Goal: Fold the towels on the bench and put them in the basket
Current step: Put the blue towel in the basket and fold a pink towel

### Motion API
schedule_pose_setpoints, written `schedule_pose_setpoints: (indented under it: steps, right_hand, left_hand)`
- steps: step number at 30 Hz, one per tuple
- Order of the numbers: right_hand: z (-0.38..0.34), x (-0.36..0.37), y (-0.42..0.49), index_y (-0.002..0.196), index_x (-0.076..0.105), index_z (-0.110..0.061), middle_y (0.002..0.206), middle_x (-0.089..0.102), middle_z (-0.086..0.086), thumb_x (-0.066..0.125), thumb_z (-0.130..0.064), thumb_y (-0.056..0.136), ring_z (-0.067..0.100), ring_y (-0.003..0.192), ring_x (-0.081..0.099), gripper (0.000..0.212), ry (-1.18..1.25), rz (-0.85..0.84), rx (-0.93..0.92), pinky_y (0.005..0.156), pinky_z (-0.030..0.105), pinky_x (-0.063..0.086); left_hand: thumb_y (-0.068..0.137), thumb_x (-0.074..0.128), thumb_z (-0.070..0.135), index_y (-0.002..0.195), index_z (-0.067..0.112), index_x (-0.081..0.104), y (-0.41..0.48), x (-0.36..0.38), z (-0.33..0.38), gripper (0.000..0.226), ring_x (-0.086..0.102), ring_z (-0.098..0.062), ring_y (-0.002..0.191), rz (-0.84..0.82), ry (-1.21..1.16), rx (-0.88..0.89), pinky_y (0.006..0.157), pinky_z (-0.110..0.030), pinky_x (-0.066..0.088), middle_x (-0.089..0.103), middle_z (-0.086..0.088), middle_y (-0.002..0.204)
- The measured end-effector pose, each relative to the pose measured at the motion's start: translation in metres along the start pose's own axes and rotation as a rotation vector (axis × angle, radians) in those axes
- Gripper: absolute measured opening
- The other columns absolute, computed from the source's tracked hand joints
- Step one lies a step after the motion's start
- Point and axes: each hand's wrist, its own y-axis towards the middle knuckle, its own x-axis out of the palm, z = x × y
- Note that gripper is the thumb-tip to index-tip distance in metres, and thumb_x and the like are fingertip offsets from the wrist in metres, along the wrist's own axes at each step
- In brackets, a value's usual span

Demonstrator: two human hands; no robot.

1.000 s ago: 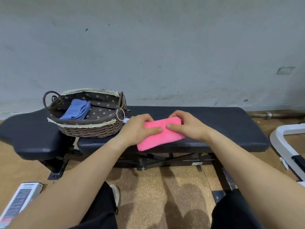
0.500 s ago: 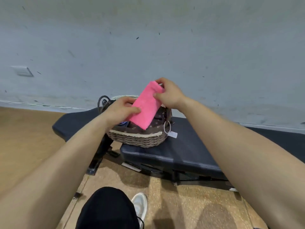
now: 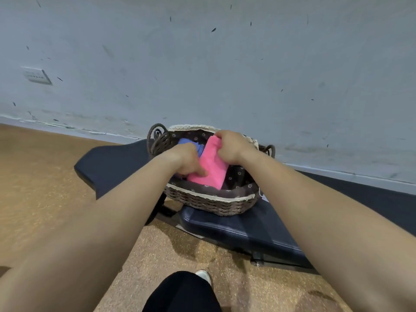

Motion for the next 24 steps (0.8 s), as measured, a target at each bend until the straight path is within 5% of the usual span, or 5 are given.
schedule_pose_setpoints:
  steps: [5, 8, 11, 17, 24]
  right_hand:
    - [0.000, 0.015, 0.008, 0.119, 0.064, -0.008, 0.121, 0.066, 0.013, 0.049, -0.002, 0.085, 0.033, 0.113, 0.060, 0.038, -0.039, -0.016, 0.029, 0.090, 0.035, 0.050]
    - [0.002, 0.021, 0.011, 0.124, 0.063, -0.011, 0.125, 0.065, 0.012, 0.050, -0.002, 0.085, 0.032, 0.117, 0.059, 0.042, -0.042, -0.021, 0.040, 0.096, 0.038, 0.050]
    - [0.002, 0.029, 0.013, 0.128, 0.059, -0.015, 0.130, 0.061, 0.011, 0.052, -0.006, 0.088, 0.032, 0.119, 0.058, 0.042, -0.083, -0.026, 0.033, 0.098, 0.042, 0.051]
    - [-0.001, 0.029, 0.001, 0.124, 0.056, -0.019, 0.126, 0.051, 0.008, 0.064, -0.024, 0.090, 0.032, 0.118, 0.049, 0.036, -0.396, 0.267, -0.135, 0.091, 0.043, 0.046]
    - [0.003, 0.021, -0.003, 0.132, 0.057, -0.025, 0.134, 0.051, 0.006, 0.078, -0.077, 0.055, 0.030, 0.123, 0.052, 0.096, -0.313, -0.272, -0.115, 0.103, 0.044, 0.046]
  left_hand:
    - [0.084, 0.075, 0.036, 0.084, 0.009, 0.063, 0.003, 0.003, -0.005, 0.030, 0.069, -0.026, 0.064, -0.066, -0.162, -0.037, 0.071, -0.037, 0.061, 0.069, -0.009, 0.073]
    - [0.088, 0.064, 0.011, 0.091, 0.007, 0.069, 0.004, -0.008, -0.013, 0.007, 0.073, -0.030, 0.073, 0.121, -0.311, 0.032, 0.069, -0.037, 0.061, 0.075, -0.012, 0.083]
    - [0.085, 0.056, 0.001, 0.105, 0.023, 0.068, 0.010, -0.020, -0.022, 0.032, 0.064, -0.021, 0.092, 0.289, 0.101, 0.185, 0.078, -0.028, 0.048, 0.069, -0.002, 0.108]
    - [0.074, 0.079, 0.015, 0.147, 0.027, 0.040, 0.025, -0.017, -0.028, 0.084, 0.049, -0.028, 0.130, -0.040, 0.499, 0.216, 0.104, -0.042, 0.046, 0.042, -0.002, 0.150]
    - [0.079, 0.081, 0.034, 0.157, 0.030, 0.018, 0.023, -0.030, -0.028, 0.101, 0.028, -0.025, 0.147, -0.204, 0.516, 0.167, 0.117, -0.040, 0.029, 0.016, 0.005, 0.165]
